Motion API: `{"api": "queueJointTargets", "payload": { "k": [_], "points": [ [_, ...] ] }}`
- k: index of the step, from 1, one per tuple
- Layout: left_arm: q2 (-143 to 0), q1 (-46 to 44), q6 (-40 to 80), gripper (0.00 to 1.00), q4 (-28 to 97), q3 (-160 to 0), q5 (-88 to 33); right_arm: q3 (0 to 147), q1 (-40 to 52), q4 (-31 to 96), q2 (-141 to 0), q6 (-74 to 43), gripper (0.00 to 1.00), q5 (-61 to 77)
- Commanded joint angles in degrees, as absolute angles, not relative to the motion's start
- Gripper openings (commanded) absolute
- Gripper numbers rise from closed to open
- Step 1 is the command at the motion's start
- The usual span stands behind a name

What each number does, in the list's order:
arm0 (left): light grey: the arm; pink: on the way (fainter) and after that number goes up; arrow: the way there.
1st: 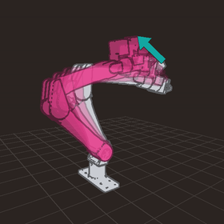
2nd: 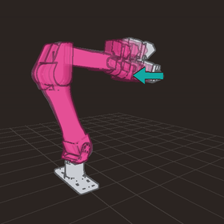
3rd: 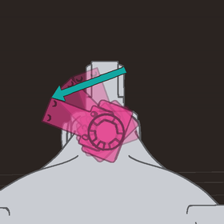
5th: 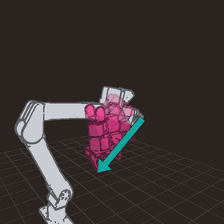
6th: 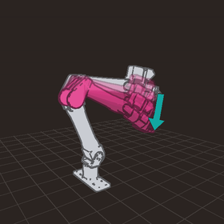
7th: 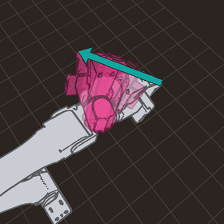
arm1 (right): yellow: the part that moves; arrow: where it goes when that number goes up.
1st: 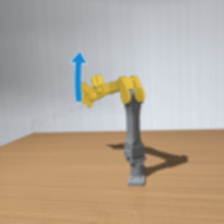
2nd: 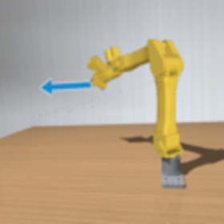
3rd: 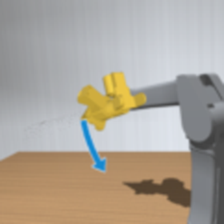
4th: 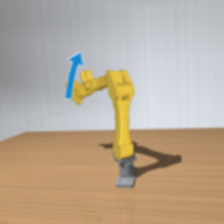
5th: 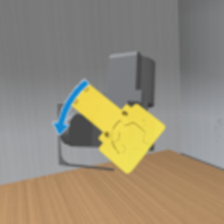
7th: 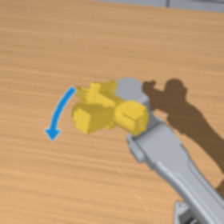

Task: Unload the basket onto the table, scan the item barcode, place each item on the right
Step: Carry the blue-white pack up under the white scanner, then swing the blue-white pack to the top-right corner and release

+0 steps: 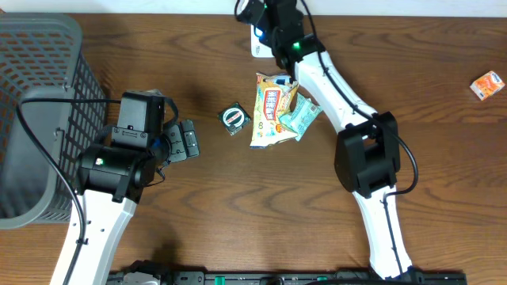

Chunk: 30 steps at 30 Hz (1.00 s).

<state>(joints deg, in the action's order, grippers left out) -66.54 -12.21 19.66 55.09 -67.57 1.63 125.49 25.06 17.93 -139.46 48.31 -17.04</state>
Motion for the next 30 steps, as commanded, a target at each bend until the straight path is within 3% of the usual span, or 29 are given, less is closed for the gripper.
{"api": "queueJointTargets", "payload": {
  "k": [1, 18, 30],
  "points": [
    [-66.7, -12.1, 20.2, 0.98, 55.1, -68.1, 1.5, 127.0, 25.1, 17.9, -139.9, 51.3, 0.01, -19.4],
    [-66.7, -12.1, 20.2, 0.98, 55.1, -68.1, 1.5, 127.0, 24.8, 19.6, -139.6, 50.5, 0.01, -24.2],
    [-66.7, -12.1, 20.2, 0.98, 55.1, -68.1, 1.5, 127.0, 13.5, 26.7, -129.8, 33.7, 0.01, -25.0]
  ]
}}
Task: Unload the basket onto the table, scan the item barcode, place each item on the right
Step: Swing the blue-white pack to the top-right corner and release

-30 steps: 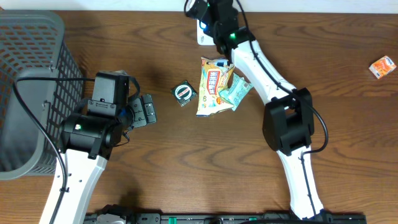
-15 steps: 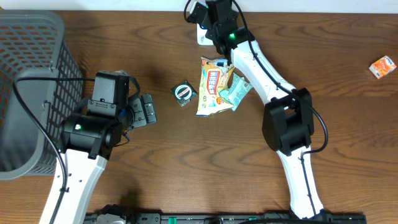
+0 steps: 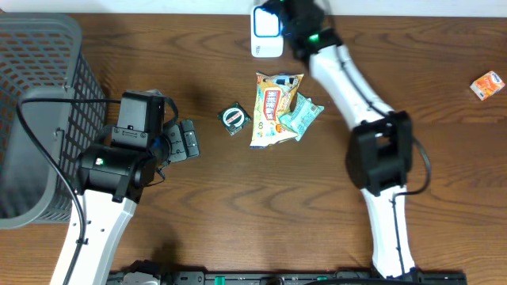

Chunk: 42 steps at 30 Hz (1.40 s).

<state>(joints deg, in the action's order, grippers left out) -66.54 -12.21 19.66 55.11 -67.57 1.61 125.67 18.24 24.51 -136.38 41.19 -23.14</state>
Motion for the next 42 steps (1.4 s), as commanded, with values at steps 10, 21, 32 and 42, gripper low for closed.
{"api": "queueJointTargets", "payload": {
  "k": [10, 21, 32, 42],
  "points": [
    [-66.7, -12.1, 20.2, 0.98, 55.1, -68.1, 1.5, 127.0, -7.8, 51.2, -129.5, 11.8, 0.01, -18.4],
    [-66.7, -12.1, 20.2, 0.98, 55.1, -68.1, 1.5, 126.9, -24.9, 58.2, -129.5, 5.1, 0.4, -6.0],
    [-66.7, -12.1, 20.2, 0.98, 55.1, -68.1, 1.5, 122.9, -26.6, 57.6, -129.5, 3.2, 0.98, 2.3],
    [-66.7, -12.1, 20.2, 0.97, 55.1, -68.1, 1.5, 118.7, -21.5, 60.1, -129.5, 3.2, 0.99, 33.8]
  ]
}}
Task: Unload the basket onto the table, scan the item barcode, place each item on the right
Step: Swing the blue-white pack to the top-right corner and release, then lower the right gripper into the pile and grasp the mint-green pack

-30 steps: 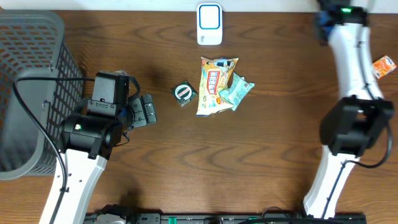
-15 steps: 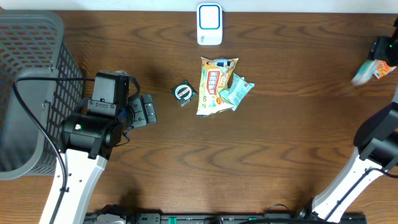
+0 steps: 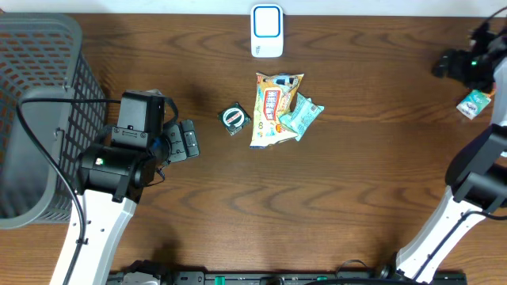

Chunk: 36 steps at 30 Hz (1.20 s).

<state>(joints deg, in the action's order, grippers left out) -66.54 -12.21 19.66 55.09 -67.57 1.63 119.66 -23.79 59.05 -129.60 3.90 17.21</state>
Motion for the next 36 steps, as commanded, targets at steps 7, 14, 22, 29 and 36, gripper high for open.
{"api": "queueJointTargets", "payload": {
  "k": [7, 14, 22, 29, 36],
  "points": [
    [-66.7, -12.1, 20.2, 0.98, 55.1, -68.1, 1.5, 114.6, -14.1, 64.2, -129.5, 3.3, 0.99, 46.0],
    [-66.7, -12.1, 20.2, 0.98, 55.1, -68.1, 1.5, 107.3, -4.4, 62.9, -129.5, 3.3, 0.99, 41.7],
    [-66.7, -12.1, 20.2, 0.98, 55.1, -68.1, 1.5, 104.8, 4.7, 60.7, -129.3, 2.1, 0.93, 37.7],
    [-66.7, -12.1, 20.2, 0.98, 55.1, -68.1, 1.5, 106.2, 9.2, 60.9, -126.1, -6.1, 0.93, 23.7],
    [-66.7, -12.1, 20.2, 0.98, 55.1, -68.1, 1.5, 106.1, 15.9, 61.1, -125.5, -12.5, 0.88, 8.7]
  ]
}}
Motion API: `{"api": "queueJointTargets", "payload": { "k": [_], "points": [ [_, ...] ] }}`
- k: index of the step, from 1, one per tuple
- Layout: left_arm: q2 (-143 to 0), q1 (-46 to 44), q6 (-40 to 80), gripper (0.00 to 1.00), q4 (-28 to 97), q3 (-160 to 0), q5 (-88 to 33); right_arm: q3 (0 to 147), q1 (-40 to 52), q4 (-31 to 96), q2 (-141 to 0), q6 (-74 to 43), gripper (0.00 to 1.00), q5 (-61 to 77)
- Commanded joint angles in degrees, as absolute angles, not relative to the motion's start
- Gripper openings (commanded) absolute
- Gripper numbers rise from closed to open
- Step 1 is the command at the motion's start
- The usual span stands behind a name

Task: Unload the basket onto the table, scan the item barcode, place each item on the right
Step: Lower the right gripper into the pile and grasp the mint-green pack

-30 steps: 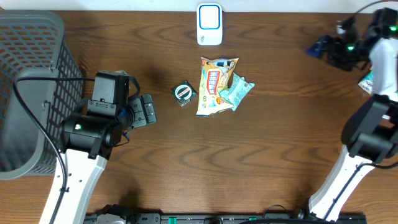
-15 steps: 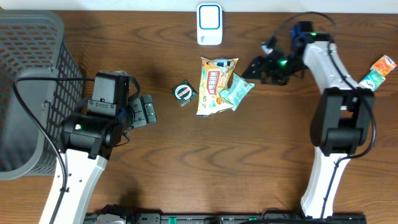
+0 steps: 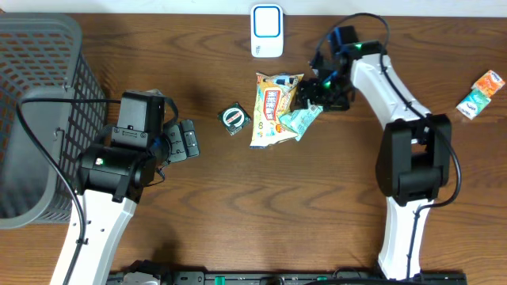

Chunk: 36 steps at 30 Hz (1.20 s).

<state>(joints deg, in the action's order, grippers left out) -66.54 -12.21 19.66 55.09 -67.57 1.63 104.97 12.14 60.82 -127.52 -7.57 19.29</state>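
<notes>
The white scanner (image 3: 267, 30) with a blue face stands at the table's far edge. Below it lies a pile: a yellow snack bag (image 3: 272, 109), a green packet (image 3: 303, 119) overlapping its right side, and a small round dark item (image 3: 234, 118) to the left. My right gripper (image 3: 307, 93) hovers at the green packet's upper edge, between it and the snack bag's top, and looks open. Beside the basket, my left gripper (image 3: 188, 140) points right, open and holding nothing.
A grey mesh basket (image 3: 47, 71) fills the left side, partly under the left arm. At the far right edge lie an orange packet (image 3: 489, 81) and a teal-and-white packet (image 3: 473, 104).
My right arm has swung from the far right edge back to the pile, its gripper now at the green packet. The teal-and-white packet stays at the right beside the orange one. The left arm has not moved.
My right gripper was at the scanner, above the pile, then right over the scanner's face. Later it was at the far right edge, where a teal-and-white packet had appeared. Now it is back at the pile, and the packet lies beside the orange one.
</notes>
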Motion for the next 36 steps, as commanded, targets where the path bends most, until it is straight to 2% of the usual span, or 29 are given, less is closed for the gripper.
{"api": "queueJointTargets", "payload": {
  "k": [1, 6, 14, 22, 31, 36],
  "points": [
    [-66.7, -12.1, 20.2, 0.98, 55.1, -68.1, 1.5, 106.1, 16.7, 61.1, -125.5, -13.0, 0.87, 7.6],
    [-66.7, -12.1, 20.2, 0.98, 55.1, -68.1, 1.5, 106.1, 20.7, 60.0, -125.7, -13.7, 0.82, 5.0],
    [-66.7, -12.1, 20.2, 0.98, 55.1, -68.1, 1.5, 106.1, 24.9, 61.9, -125.7, -19.1, 0.75, -9.3],
    [-66.7, -12.1, 20.2, 0.98, 55.0, -68.1, 1.5, 104.5, 27.2, 61.0, -125.8, -19.3, 0.73, -10.5],
    [-66.7, -12.1, 20.2, 0.98, 55.1, -68.1, 1.5, 94.7, 27.2, 55.1, -125.8, -19.2, 0.73, -10.7],
    [-66.7, -12.1, 20.2, 0.98, 55.1, -68.1, 1.5, 94.4, 27.0, 58.9, -125.4, -19.3, 0.65, -15.0]
  ]
}}
